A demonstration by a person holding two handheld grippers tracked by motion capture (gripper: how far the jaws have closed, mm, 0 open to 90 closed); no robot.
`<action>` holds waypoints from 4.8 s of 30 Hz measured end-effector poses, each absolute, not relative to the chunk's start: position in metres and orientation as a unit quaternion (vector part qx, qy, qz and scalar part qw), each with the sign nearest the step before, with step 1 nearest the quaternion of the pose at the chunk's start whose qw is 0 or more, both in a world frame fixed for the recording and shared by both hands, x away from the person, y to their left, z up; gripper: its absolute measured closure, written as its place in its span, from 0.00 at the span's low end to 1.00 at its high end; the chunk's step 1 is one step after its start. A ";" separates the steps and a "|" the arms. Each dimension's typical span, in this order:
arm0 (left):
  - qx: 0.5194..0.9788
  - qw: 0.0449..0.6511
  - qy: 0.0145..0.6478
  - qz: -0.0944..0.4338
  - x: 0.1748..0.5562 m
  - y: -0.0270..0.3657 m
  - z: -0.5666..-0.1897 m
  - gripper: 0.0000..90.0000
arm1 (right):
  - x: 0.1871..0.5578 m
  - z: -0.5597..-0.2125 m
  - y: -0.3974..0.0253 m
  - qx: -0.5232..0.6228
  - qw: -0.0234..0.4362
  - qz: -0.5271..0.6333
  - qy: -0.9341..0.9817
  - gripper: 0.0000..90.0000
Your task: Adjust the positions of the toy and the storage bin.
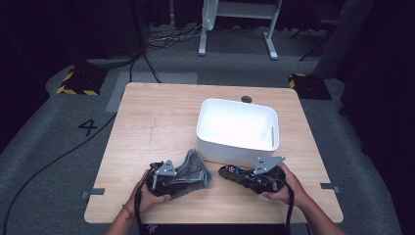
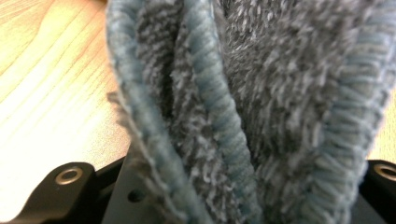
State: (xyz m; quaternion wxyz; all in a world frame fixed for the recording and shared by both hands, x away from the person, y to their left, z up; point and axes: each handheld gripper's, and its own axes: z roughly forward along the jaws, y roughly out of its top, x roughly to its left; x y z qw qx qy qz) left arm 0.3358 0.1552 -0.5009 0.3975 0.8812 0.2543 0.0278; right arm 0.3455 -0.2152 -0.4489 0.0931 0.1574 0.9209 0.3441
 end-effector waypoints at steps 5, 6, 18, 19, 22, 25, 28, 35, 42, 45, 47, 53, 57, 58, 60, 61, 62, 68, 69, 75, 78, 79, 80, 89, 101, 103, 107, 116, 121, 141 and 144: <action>0.884 0.393 0.252 0.031 0.336 0.155 -0.500 0.78 | 0.342 -0.441 -0.223 0.156 0.101 0.346 0.920 0.64; 0.884 0.394 0.251 0.032 0.336 0.155 -0.500 0.78 | 0.342 -0.440 -0.225 0.157 0.104 0.346 0.919 0.64; 0.878 0.399 0.265 0.029 0.339 0.162 -0.497 0.49 | 0.343 -0.432 -0.234 0.164 0.109 0.355 0.914 0.64; 0.876 0.401 0.265 0.032 0.339 0.163 -0.496 0.47 | 0.342 -0.432 -0.234 0.163 0.110 0.356 0.913 0.64; 0.874 0.394 0.280 0.050 0.336 0.167 -0.493 0.30 | 0.342 -0.430 -0.235 0.166 0.110 0.362 0.911 0.64; 0.870 0.393 0.290 0.066 0.334 0.174 -0.491 0.22 | 0.342 -0.428 -0.237 0.169 0.110 0.366 0.909 0.64; 0.867 0.397 0.293 0.077 0.333 0.182 -0.488 0.18 | 0.342 -0.425 -0.239 0.167 0.115 0.368 0.907 0.64; 0.869 0.384 0.299 0.090 0.328 0.198 -0.485 0.17 | 0.344 -0.415 -0.242 0.162 0.121 0.372 0.906 0.64; 0.876 0.377 0.293 0.073 0.328 0.202 -0.488 0.18 | 0.344 -0.399 -0.244 0.156 0.130 0.379 0.903 0.64; 0.883 0.363 0.290 0.067 0.325 0.201 -0.495 0.18 | 0.344 -0.391 -0.244 0.152 0.138 0.381 0.902 0.64; 0.879 0.370 0.294 0.065 0.324 0.200 -0.498 0.18 | 0.345 -0.386 -0.245 0.151 0.141 0.386 0.899 0.64; 0.875 0.369 0.305 0.068 0.322 0.201 -0.502 0.17 | 0.345 -0.370 -0.246 0.147 0.153 0.389 0.897 0.64; 0.874 0.368 0.308 0.077 0.321 0.200 -0.503 0.16 | 0.346 -0.361 -0.248 0.143 0.154 0.394 0.895 0.64; 0.875 0.366 0.307 0.079 0.321 0.199 -0.503 0.16 | 0.346 -0.358 -0.247 0.142 0.157 0.394 0.894 0.64; 0.875 0.365 0.306 0.080 0.321 0.199 -0.503 0.16 | 0.347 -0.355 -0.247 0.140 0.159 0.394 0.894 0.64; 0.875 0.366 0.307 0.080 0.321 0.199 -0.503 0.16 | 0.347 -0.353 -0.247 0.138 0.158 0.394 0.895 0.64; 0.875 0.365 0.307 0.080 0.321 0.199 -0.503 0.16 | 0.348 -0.351 -0.247 0.137 0.158 0.396 0.894 0.64; 0.876 0.364 0.306 0.083 0.321 0.198 -0.503 0.16 | 0.352 -0.344 -0.248 0.135 0.160 0.398 0.893 0.64; 0.876 0.364 0.306 0.083 0.321 0.198 -0.503 0.16 | 0.353 -0.343 -0.248 0.136 0.159 0.399 0.892 0.64; 0.876 0.363 0.306 0.083 0.321 0.198 -0.503 0.16 | 0.359 -0.335 -0.248 0.136 0.161 0.405 0.890 0.64; 0.876 0.363 0.306 0.083 0.321 0.198 -0.503 0.16 | 0.361 -0.330 -0.247 0.136 0.169 0.402 0.890 0.64; 0.876 0.363 0.306 0.084 0.321 0.198 -0.503 0.16 | 0.361 -0.329 -0.247 0.137 0.170 0.402 0.889 0.64; 0.876 0.363 0.306 0.084 0.321 0.198 -0.503 0.16 | 0.363 -0.328 -0.247 0.138 0.172 0.402 0.889 0.64; 0.876 0.364 0.305 0.083 0.321 0.198 -0.503 0.16 | 0.374 -0.321 -0.246 0.144 0.177 0.404 0.886 0.64; 0.876 0.364 0.305 0.082 0.321 0.198 -0.503 0.16 | 0.392 -0.317 -0.242 0.149 0.181 0.402 0.885 0.64; 0.876 0.364 0.305 0.083 0.321 0.198 -0.503 0.16 | 0.395 -0.317 -0.242 0.149 0.181 0.401 0.886 0.64; 0.876 0.364 0.305 0.082 0.321 0.198 -0.503 0.16 | 0.402 -0.317 -0.241 0.154 0.182 0.397 0.886 0.64; 0.876 0.364 0.305 0.083 0.321 0.198 -0.503 0.16 | 0.415 -0.319 -0.235 0.153 0.179 0.386 0.892 0.64; 0.876 0.364 0.305 0.083 0.321 0.198 -0.503 0.16 | 0.422 -0.321 -0.229 0.147 0.173 0.379 0.897 0.64; 0.876 0.364 0.305 0.082 0.321 0.198 -0.503 0.16 | 0.454 -0.342 -0.197 0.124 0.134 0.308 0.934 0.64; 0.876 0.365 0.305 0.082 0.321 0.198 -0.503 0.16 | 0.459 -0.347 -0.191 0.125 0.127 0.292 0.940 0.64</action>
